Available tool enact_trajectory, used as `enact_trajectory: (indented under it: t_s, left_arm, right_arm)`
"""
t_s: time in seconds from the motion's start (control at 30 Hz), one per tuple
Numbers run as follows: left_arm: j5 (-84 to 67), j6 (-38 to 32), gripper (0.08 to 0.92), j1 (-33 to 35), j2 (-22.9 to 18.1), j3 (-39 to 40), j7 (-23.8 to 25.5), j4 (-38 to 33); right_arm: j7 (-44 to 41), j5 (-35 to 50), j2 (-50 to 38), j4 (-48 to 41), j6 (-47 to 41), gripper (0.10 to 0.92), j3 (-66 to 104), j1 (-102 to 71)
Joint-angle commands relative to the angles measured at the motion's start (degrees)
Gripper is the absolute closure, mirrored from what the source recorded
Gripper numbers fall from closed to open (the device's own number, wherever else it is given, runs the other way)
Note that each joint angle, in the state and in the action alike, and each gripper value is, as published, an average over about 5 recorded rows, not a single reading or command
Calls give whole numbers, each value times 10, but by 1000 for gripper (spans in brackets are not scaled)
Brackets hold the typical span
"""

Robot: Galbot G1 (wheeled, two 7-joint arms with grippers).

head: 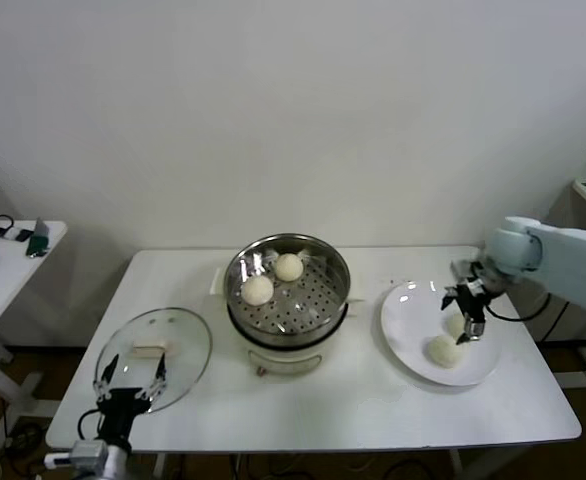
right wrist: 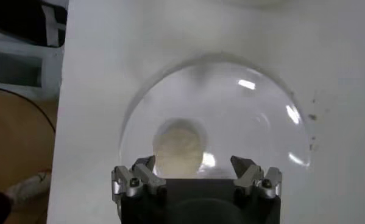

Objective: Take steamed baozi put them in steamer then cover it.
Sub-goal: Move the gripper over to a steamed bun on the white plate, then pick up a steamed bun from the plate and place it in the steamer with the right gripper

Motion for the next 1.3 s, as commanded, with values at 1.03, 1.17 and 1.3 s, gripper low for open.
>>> enact_trajectory:
  t_s: [1.03, 1.17, 1.3]
  left_arm:
    - [9, 2, 177, 0, -1, 1, -1, -2]
    - [10, 2, 177, 0, -1, 0, -1, -2]
    - [15, 3, 177, -1, -2, 2, -1, -2]
  right_arm:
    - [52, -80, 17, -46, -17, 370, 149, -157]
    - [35, -79, 13, -38, 3, 374, 130, -107]
    - [7, -64, 21, -33, 57, 379, 88, -1]
